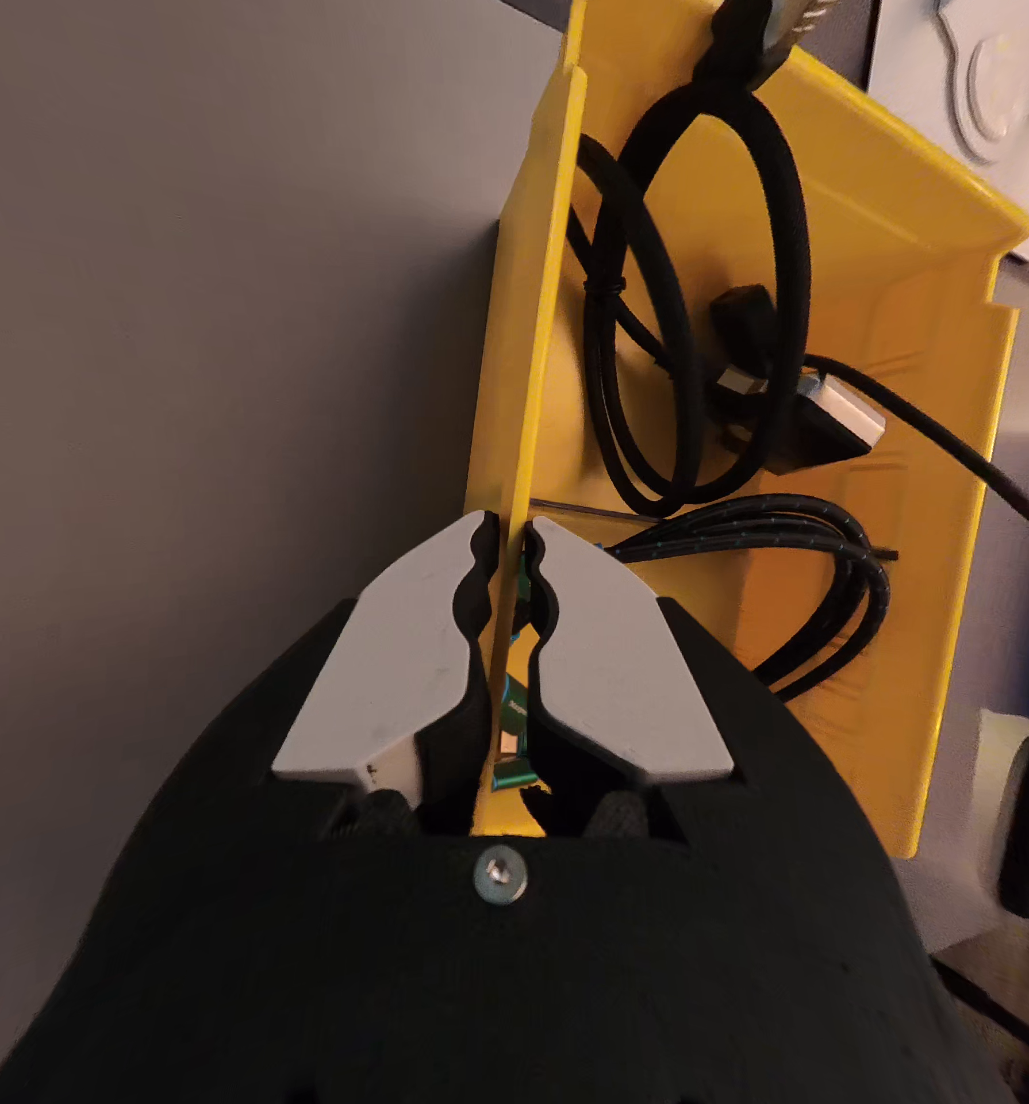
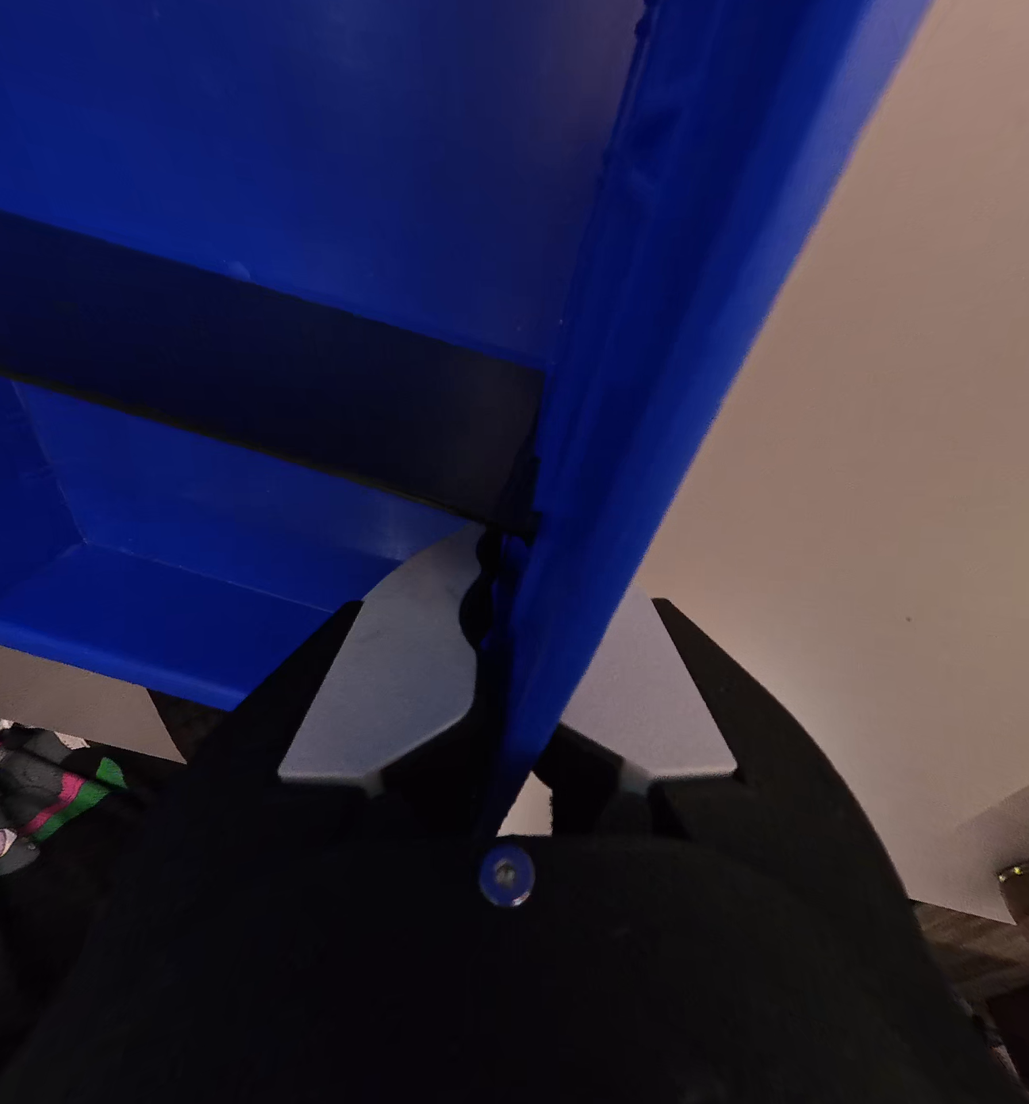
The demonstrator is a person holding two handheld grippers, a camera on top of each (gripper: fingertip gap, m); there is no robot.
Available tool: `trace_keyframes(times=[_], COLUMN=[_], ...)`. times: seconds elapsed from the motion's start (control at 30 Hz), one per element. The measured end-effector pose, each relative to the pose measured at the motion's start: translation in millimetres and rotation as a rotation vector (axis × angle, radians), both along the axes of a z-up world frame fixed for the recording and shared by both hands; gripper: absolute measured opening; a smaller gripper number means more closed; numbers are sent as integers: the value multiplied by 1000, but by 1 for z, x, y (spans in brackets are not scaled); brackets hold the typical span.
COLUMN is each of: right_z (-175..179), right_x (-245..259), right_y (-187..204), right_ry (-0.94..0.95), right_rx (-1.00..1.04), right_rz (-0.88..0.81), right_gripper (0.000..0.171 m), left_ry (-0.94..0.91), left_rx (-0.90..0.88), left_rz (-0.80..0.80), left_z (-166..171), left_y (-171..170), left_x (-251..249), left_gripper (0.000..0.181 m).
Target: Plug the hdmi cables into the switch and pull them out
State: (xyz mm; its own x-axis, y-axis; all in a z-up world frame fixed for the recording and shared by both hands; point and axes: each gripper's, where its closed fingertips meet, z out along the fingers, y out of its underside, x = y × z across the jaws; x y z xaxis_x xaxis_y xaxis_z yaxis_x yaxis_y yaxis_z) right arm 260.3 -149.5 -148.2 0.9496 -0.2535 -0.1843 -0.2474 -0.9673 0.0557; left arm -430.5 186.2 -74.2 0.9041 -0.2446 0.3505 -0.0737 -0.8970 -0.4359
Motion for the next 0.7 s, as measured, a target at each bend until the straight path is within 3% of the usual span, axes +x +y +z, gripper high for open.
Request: trace_keyframes(times=[0.3,0.4,0.5,0.6,0.7], right_z=[1,3,17,48,101], right_x=[0,3,6,16,25], right_y=[2,4,8,13,27], right_ry=[-7,-23,-53,-146,-264], right_rx=[27,60,142,258,466], right_rz=[-11,-25,-21,-20,-48], right_gripper=[10,25,35,37,37], left_ry=[-106,-114,-134,-102,61], left_rx=[-51,-8,145,371,676], left_rz=[-32,-49,-116,-373,-620], left_z=[1,13,52,91,109], left_y=[-7,-8,-14,-33,-44], left_x=[9,6,10,38,71], left_gripper=[10,19,25,29,45])
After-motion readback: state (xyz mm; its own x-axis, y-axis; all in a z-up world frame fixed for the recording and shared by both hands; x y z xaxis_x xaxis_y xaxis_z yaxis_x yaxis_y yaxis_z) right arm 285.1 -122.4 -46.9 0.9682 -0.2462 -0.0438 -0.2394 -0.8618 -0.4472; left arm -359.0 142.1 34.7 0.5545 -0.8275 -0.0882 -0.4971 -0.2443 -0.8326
